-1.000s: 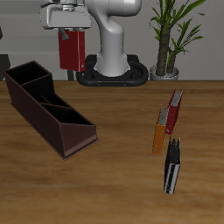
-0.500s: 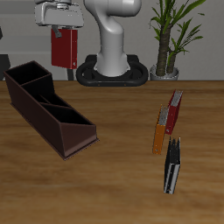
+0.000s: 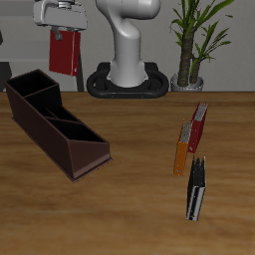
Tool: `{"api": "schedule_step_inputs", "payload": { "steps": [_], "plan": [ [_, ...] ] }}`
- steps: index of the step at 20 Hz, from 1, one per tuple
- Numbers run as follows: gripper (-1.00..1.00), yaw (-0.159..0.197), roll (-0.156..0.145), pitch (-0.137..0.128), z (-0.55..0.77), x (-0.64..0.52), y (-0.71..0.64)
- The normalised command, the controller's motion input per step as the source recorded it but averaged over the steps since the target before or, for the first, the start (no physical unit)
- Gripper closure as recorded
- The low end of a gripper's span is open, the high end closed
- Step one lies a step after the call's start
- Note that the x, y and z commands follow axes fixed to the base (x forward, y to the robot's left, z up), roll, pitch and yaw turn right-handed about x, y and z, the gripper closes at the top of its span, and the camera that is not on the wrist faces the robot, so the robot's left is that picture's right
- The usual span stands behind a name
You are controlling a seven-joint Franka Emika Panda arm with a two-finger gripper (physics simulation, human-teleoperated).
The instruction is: Place the right red book into the right desk caddy's back compartment
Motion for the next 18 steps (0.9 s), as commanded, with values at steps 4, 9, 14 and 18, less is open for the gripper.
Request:
{"api": "schedule_step_inputs", "payload": {
  "steps": [4,9,14,18],
  "plan": [
    [1.0,-0.011,-0.057,-0.02,0.07,-0.12,-0.17],
    [1.0,-0.011,-0.056,-0.022,0.05,-0.07,-0.16],
    [1.0,-0.015,-0.054,0.003,0.0,-0.01,-0.19],
    [1.0,-0.04,-0.065,0.007,0.0,0.01,-0.19]
  ]
}}
